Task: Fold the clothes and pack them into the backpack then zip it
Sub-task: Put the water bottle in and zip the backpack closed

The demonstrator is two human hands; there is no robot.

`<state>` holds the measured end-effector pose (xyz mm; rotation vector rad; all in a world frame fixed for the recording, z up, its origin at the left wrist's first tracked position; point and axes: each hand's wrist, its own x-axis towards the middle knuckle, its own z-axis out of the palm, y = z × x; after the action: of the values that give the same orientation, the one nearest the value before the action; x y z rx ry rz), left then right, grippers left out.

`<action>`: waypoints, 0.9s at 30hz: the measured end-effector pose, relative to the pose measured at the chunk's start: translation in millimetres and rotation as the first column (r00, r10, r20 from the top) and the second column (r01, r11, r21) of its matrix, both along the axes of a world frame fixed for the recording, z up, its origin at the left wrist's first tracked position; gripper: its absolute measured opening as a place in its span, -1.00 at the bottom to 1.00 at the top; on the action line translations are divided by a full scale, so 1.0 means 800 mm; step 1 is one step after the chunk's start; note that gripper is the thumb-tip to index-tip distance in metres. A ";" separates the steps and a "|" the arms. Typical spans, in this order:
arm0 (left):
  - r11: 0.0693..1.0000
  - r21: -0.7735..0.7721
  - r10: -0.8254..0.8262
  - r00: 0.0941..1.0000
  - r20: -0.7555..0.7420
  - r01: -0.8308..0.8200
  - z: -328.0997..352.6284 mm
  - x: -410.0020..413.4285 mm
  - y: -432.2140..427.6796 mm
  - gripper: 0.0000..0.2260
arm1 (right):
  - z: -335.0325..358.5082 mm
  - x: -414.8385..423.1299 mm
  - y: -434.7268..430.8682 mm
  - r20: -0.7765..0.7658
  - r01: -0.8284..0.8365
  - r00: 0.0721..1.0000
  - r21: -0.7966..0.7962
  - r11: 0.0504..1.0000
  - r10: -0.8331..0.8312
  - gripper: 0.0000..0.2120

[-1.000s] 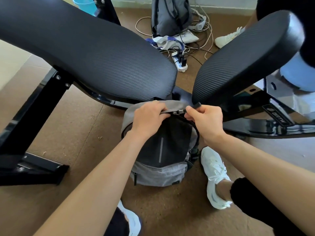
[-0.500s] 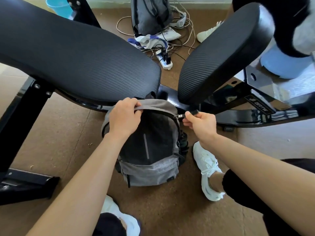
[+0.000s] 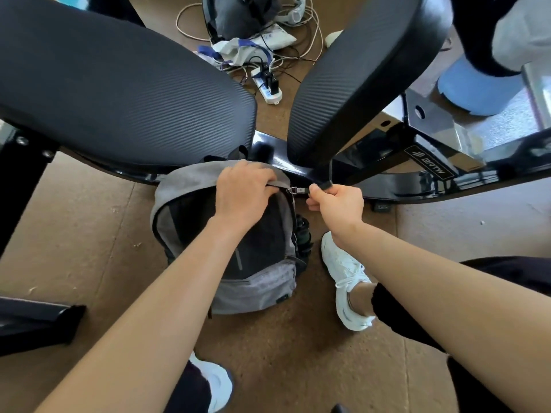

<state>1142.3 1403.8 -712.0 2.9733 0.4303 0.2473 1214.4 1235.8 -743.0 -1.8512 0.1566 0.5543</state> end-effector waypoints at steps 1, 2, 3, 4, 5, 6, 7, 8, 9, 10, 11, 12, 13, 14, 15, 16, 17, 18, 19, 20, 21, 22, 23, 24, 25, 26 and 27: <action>1.000 0.000 -0.002 1.000 0.014 0.002 0.000 -0.003 0.000 -0.84 | -0.013 -0.005 0.002 -0.049 0.038 0.998 -0.002 0.999 -0.038 -0.76; 1.000 0.006 0.002 1.000 0.028 -0.002 0.000 -0.007 0.001 -0.85 | -0.027 -0.013 0.007 -0.100 0.075 0.992 0.006 0.997 -0.074 -0.75; 1.000 0.010 0.008 0.999 0.040 -0.009 0.000 -0.010 0.004 -0.85 | -0.041 -0.022 0.011 -0.157 0.117 0.981 0.022 0.993 -0.112 -0.74; 1.000 0.009 0.019 0.999 0.051 -0.019 0.001 -0.014 0.008 -0.86 | -0.057 -0.032 0.014 -0.216 0.167 0.964 0.040 0.985 -0.154 -0.75; 0.999 0.008 0.036 0.998 0.059 -0.037 0.002 -0.016 0.014 -0.85 | -0.069 -0.040 0.015 -0.274 0.214 0.942 0.046 0.976 -0.194 -0.75; 0.998 0.009 0.056 0.996 0.063 -0.056 0.002 -0.018 0.019 -0.85 | -0.083 -0.048 0.012 -0.322 0.252 0.919 0.040 0.967 -0.226 -0.75; 0.997 0.014 0.071 0.995 0.067 -0.072 0.003 -0.020 0.024 -0.85 | -0.096 -0.055 0.008 -0.354 0.285 0.899 0.032 0.958 -0.256 -0.76; 0.996 0.019 0.081 0.994 0.071 -0.082 0.004 -0.022 0.027 -0.84 | -0.111 -0.060 0.002 -0.379 0.307 0.884 0.025 0.951 -0.275 -0.76; 0.996 0.020 0.088 0.993 0.078 -0.090 0.004 -0.024 0.030 -0.84 | -0.126 -0.066 -0.003 -0.400 0.321 0.871 0.021 0.947 -0.287 -0.76; 0.995 0.017 0.092 0.992 0.086 -0.094 0.004 -0.026 0.031 -0.83 | -0.140 -0.071 -0.006 -0.420 0.326 0.860 0.011 0.945 -0.292 -0.77; 0.995 0.012 0.094 0.991 0.093 -0.096 0.004 -0.028 0.031 -0.83 | -0.152 -0.077 -0.009 -0.440 0.327 0.848 -0.003 0.945 -0.295 -0.78; 0.995 0.005 0.095 0.990 0.100 -0.096 0.003 -0.031 0.031 -0.83 | -0.164 -0.082 -0.012 -0.467 0.324 0.833 -0.023 0.946 -0.297 -0.80; 0.995 -0.003 0.096 0.990 0.107 -0.096 0.003 -0.033 0.032 -0.83 | -0.175 -0.084 -0.014 -0.486 0.326 0.820 -0.036 0.945 -0.302 -0.81; 0.995 -0.012 0.097 0.989 0.111 -0.096 0.003 -0.035 0.033 -0.83 | -0.185 -0.085 -0.014 -0.501 0.322 0.811 -0.046 0.946 -0.300 -0.82; 0.995 -0.019 0.099 0.988 0.115 -0.097 0.002 -0.036 0.035 -0.83 | -0.188 -0.084 -0.014 -0.508 0.322 0.807 -0.052 0.945 -0.303 -0.81; 0.995 -0.025 0.103 0.988 0.116 -0.100 0.001 -0.037 0.036 -0.84 | -0.189 -0.081 -0.012 -0.516 0.314 0.804 -0.053 0.948 -0.295 -0.80; 0.994 -0.031 0.107 0.987 0.120 -0.104 0.000 -0.038 0.037 -0.84 | -0.187 -0.077 -0.010 -0.521 0.308 0.804 -0.045 0.950 -0.286 -0.82; 0.994 -0.037 0.110 0.986 0.126 -0.106 0.000 -0.039 0.038 -0.84 | -0.185 -0.073 -0.010 -0.521 0.285 0.812 -0.037 0.958 -0.262 -0.83; 0.993 -0.044 0.112 0.985 0.131 -0.107 0.000 -0.039 0.040 -0.83 | -0.181 -0.072 -0.012 -0.510 0.263 0.825 -0.032 0.964 -0.242 -0.81; 0.993 -0.053 0.111 0.985 0.130 -0.105 0.001 -0.039 0.041 -0.83 | -0.176 -0.074 -0.015 -0.478 0.241 0.847 -0.044 0.969 -0.233 -0.76; 0.992 -0.063 0.112 0.986 0.122 -0.105 0.001 -0.039 0.042 -0.83 | -0.170 -0.080 -0.020 -0.419 0.215 0.878 -0.091 0.972 -0.233 -0.69; 0.992 -0.074 0.114 0.987 0.112 -0.106 0.001 -0.038 0.043 -0.82 | -0.165 -0.088 -0.027 -0.340 0.174 0.914 -0.169 0.970 -0.223 -0.63; 0.991 -0.085 0.117 0.988 0.103 -0.108 0.001 -0.037 0.043 -0.82 | -0.157 -0.099 -0.034 -0.253 0.127 0.948 -0.250 0.960 -0.191 -0.60; 0.989 -0.093 0.120 0.988 0.097 -0.111 0.000 -0.037 0.043 -0.82 | -0.153 -0.110 -0.039 -0.174 0.067 0.977 -0.316 0.946 -0.127 -0.60; 0.989 -0.098 0.122 0.988 0.096 -0.112 0.001 -0.036 0.042 -0.82 | -0.148 -0.120 -0.042 -0.099 -0.013 0.995 -0.367 0.930 -0.025 -0.62; 0.989 -0.098 0.122 0.988 0.097 -0.112 0.001 -0.036 0.041 -0.82 | -0.146 -0.127 -0.042 -0.032 -0.107 0.994 -0.400 0.910 0.103 -0.68; 0.989 -0.096 0.120 0.988 0.099 -0.110 0.001 -0.037 0.040 -0.82 | -0.144 -0.130 -0.039 0.022 -0.186 0.977 -0.401 0.897 0.212 -0.77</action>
<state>1112.9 1435.7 -711.0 2.8351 0.5849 0.3825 1110.7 1204.4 -858.6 -2.2982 0.0356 0.6371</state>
